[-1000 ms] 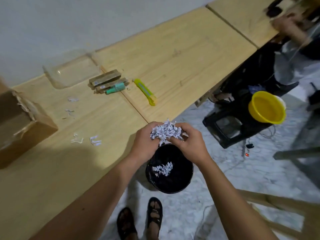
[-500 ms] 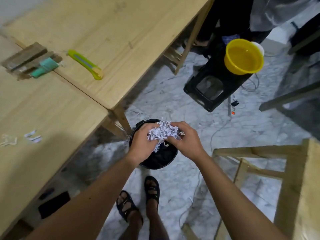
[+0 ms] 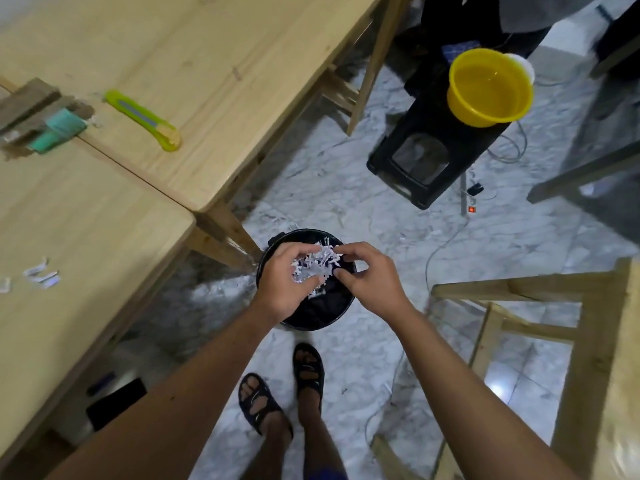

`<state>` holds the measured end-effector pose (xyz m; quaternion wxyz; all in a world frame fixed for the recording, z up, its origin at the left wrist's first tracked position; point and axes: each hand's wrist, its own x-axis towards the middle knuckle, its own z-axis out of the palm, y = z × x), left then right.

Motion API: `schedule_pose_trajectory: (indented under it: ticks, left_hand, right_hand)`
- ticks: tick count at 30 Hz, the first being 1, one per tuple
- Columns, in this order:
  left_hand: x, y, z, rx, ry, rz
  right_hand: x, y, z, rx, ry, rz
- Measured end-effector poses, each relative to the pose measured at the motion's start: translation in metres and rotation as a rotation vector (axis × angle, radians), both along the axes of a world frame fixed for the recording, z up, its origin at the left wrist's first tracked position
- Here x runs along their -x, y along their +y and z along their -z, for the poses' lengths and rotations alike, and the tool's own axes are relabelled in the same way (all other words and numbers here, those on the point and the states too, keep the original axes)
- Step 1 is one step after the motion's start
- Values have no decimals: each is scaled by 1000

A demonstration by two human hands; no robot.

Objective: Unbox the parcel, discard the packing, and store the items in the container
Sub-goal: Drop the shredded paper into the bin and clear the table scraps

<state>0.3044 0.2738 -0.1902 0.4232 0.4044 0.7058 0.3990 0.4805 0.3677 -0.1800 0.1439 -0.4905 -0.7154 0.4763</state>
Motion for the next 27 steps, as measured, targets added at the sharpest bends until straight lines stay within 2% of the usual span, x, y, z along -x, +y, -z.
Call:
schedule_pose_trajectory:
  ticks: [10, 18, 22, 27]
  left_hand:
    - [26, -10, -20, 2, -37, -113]
    - [88, -41, -83, -75, -19, -290]
    - [141, -87, -108, -165, 71, -486]
    - [195, -168, -112, -181, 311, -745]
  right_hand:
    - [20, 2, -25, 30, 68, 0]
    - [101, -8, -87, -13, 155, -159]
    - [168, -25, -114, -10, 222, -265]
    - [247, -68, -110, 8, 237, -472]
